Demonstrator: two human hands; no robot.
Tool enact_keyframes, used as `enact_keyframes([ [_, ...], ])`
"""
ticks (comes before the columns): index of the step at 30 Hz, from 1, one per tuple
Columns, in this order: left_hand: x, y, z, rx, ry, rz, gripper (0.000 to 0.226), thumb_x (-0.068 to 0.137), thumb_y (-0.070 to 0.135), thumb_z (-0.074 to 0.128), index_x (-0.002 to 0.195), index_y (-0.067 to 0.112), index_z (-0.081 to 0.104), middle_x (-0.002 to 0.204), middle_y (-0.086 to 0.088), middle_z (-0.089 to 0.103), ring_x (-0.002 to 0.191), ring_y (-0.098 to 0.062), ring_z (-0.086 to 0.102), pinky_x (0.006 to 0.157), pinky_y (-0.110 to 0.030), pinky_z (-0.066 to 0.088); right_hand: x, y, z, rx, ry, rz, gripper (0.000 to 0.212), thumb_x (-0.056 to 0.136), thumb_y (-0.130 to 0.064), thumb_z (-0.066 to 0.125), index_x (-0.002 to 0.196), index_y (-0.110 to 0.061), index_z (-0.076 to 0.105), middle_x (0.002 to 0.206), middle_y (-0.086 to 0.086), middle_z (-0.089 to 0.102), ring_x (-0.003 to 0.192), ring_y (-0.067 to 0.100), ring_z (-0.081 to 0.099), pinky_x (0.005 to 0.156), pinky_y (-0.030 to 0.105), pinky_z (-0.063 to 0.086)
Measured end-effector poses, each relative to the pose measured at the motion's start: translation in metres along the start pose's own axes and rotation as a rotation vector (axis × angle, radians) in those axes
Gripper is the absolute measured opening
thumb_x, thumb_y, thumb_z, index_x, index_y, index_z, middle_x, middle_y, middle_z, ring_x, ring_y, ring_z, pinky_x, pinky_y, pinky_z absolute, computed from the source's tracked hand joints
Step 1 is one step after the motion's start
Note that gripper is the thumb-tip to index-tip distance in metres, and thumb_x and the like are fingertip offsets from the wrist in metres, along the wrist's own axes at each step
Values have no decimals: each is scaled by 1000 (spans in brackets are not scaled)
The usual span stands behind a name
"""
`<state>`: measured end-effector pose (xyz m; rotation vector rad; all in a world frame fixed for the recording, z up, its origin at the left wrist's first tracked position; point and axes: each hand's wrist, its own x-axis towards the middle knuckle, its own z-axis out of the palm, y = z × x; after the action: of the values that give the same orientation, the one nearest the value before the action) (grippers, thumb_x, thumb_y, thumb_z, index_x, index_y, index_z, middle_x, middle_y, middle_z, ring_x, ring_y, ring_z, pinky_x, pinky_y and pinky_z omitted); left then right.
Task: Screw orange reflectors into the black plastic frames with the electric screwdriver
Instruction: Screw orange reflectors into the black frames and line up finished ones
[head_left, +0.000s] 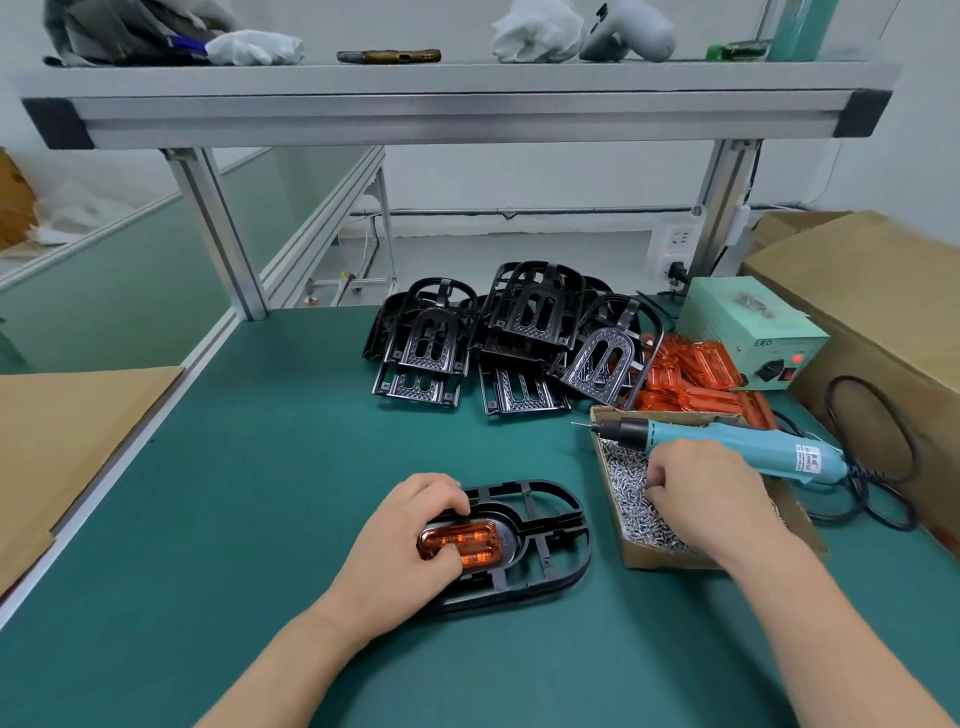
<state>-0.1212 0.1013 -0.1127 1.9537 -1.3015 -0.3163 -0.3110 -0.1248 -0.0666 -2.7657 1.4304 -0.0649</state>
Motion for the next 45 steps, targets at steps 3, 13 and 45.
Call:
enact_keyframes([
  [3,-2,0,-2,-2,-21,18,35,68,14,56,96,34,57,116,26,52,116,-5,50,94,-11,35,1,5,2,96,5,5,16,90,-29,67,74,-30,66,92,-2,71,91,25,65,76,32,53],
  [13,-6,4,-2,-16,-37,44,37,69,15,57,101,34,58,116,25,53,115,-7,52,95,-14,38,1,5,-1,329,99,2,16,91,-22,60,75,-25,64,78,-4,68,83,25,63,74,39,53],
  [45,52,59,21,-47,326,137,14,81,8,79,88,21,78,79,17,69,84,-3,64,76,-11,48,-20,-76,4,1511,-147,-30,15,91,-6,70,76,-5,69,62,5,57,45,6,42,42,15,30],
])
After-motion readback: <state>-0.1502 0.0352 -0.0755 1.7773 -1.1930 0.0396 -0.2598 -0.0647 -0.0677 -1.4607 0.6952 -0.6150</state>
